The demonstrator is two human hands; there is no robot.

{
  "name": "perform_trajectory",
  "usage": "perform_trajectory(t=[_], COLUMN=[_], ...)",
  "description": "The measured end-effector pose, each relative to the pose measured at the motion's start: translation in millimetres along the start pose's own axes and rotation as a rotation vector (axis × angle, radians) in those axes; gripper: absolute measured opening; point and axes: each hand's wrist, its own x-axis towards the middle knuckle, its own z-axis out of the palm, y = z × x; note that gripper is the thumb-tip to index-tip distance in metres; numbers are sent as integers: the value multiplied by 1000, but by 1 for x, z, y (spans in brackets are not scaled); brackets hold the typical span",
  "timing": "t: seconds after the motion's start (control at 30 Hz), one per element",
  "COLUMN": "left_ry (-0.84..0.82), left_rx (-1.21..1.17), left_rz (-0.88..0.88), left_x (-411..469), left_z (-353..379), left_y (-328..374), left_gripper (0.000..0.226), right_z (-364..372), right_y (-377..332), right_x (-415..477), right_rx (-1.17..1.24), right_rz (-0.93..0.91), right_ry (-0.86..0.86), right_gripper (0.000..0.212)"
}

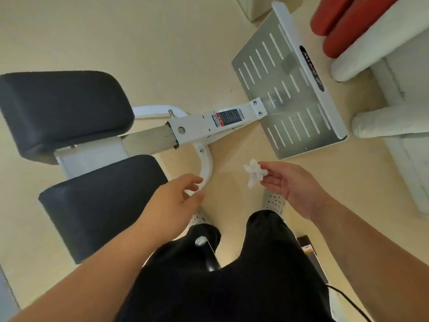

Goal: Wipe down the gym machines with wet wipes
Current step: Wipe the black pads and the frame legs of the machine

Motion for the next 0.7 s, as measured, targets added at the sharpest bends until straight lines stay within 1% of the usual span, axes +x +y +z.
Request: perform_trajectory(t=[0.07, 0.17, 0.27, 0.37, 0.43, 0.53, 0.63, 0.7], left_ry=[52, 74, 97, 149, 203, 339, 458, 500], left_rx=[-81, -224, -330, -417, -455, -513, -591, -655], left_rz=[-13, 12, 60, 49, -8, -153, -291, -366], left_x=[-21, -50, -83, -120, -140, -154, -159, -165], left_z=[-15, -41, -69, -92, -104, -116, -119, -118], left_y=[-13, -36, -66, -102, -127, -154, -164, -168], left_gripper=[32, 29, 23, 16, 12, 13, 13, 13], right_z=[18, 56, 104, 156, 190, 232, 261, 278], right_y=[-9, -23, -36, -51, -64, -85, -101, -108], right_x=[-11, -28, -49, -71, -78, -68, -49, -42], right_rx=[-70, -150, -177, -270, -340, -456, -575, -651], right_rz=[-1, -15, -38, -57, -76, -71, -53, -30], right_ry=[-36, -58, -54, -84, -106, -150, -227, -291], right_gripper=[31, 32, 32, 31, 31, 30, 30, 30])
